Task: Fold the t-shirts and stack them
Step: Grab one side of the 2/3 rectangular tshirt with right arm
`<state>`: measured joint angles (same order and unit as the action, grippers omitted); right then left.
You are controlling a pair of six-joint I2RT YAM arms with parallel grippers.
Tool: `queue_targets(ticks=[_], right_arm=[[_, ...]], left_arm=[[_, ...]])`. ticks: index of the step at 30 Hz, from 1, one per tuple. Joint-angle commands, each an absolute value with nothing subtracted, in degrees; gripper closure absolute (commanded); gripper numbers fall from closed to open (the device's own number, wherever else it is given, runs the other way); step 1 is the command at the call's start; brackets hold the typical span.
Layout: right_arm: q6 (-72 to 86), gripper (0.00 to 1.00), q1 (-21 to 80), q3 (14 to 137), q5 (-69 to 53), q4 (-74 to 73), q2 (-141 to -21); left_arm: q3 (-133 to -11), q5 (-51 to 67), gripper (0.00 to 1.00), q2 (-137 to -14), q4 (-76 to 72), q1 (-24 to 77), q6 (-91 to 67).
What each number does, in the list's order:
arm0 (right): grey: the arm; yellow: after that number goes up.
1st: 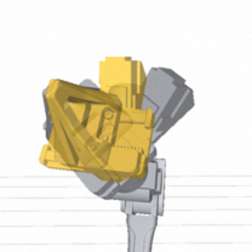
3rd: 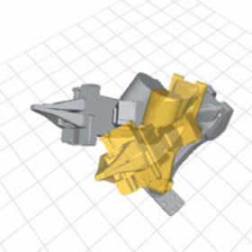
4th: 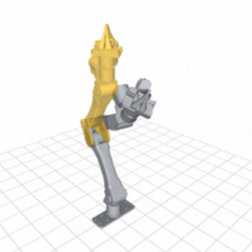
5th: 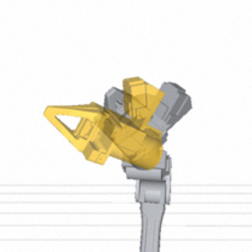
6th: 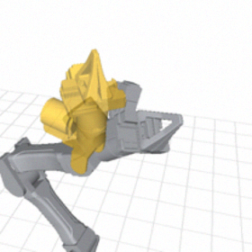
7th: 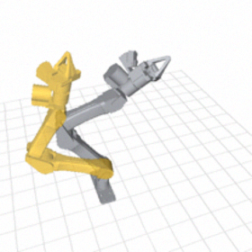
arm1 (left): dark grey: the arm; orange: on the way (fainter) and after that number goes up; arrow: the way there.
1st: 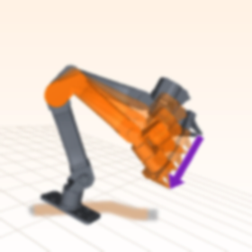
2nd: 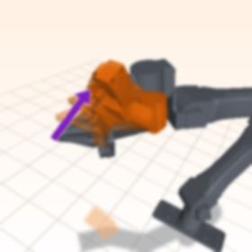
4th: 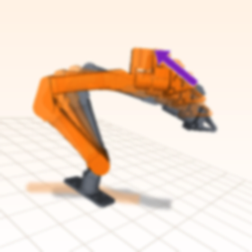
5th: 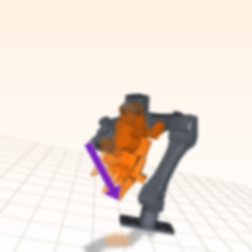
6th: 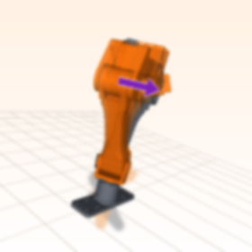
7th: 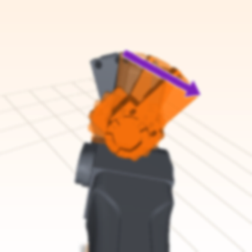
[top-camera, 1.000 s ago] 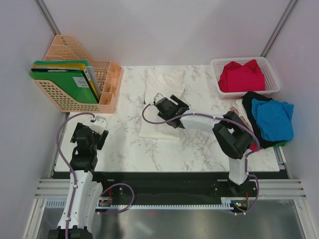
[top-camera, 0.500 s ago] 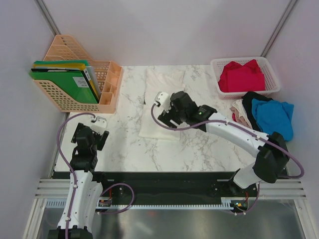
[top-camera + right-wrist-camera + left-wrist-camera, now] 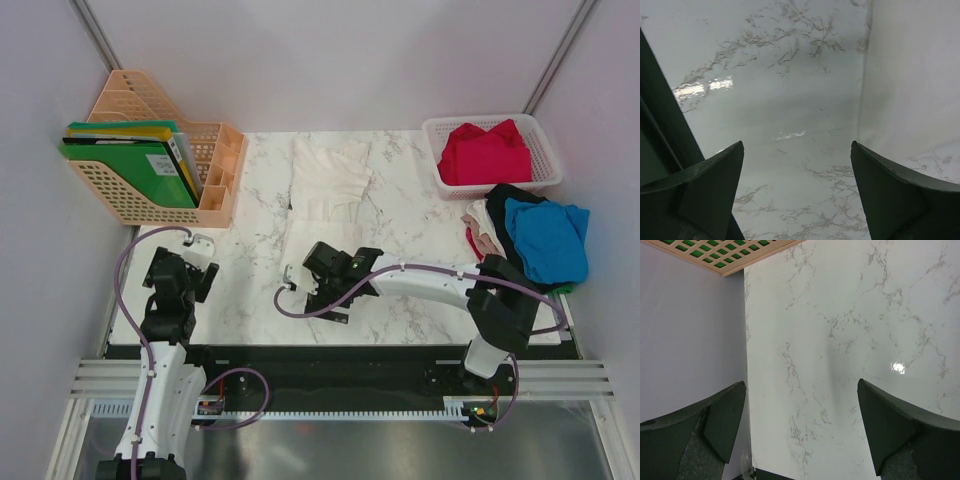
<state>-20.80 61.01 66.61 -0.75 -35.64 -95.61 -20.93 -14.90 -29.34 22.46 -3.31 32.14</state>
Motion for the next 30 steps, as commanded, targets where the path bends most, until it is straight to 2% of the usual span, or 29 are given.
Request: queue_targets(ticks=[1, 9, 24, 26, 27, 28, 30], right_arm=[[-21.6, 0.05, 60.3, 66.9, 4.6, -31.6, -97.3], [-23.1, 0.06, 60.3, 68.3, 12.2, -26.5, -102.5], [-24.3, 0.15, 60.3, 74.9, 23.0, -19.3, -111.1], [-24.4, 0.29, 60.4, 75.0, 23.5, -19.2, -112.2], [-24.7, 0.42, 60.3, 74.8, 23.0, -19.1, -112.5], [-24.6, 0.66, 60.3, 74.3, 22.7, -19.0, -112.7], [-24.1, 0.68, 60.4, 73.8, 21.9, -19.1, -112.9]], left_arm=[[-21.4, -14.9, 0.0, -28.8, 21.5, -3.6, 30.4], [-21.4, -14.8, 0.0, -29.1, 21.5, -3.5, 30.4], [-21.2, -14.8, 0.0, -29.4, 21.1, -3.6, 30.4], [-21.2, -14.9, 0.0, -29.5, 21.0, -3.6, 30.5], [-21.2, -14.9, 0.0, -29.4, 20.9, -3.6, 30.5], [-21.1, -14.9, 0.0, -29.4, 20.8, -3.6, 30.5], [-21.0, -15.1, 0.0, -29.4, 20.7, -3.6, 30.7]])
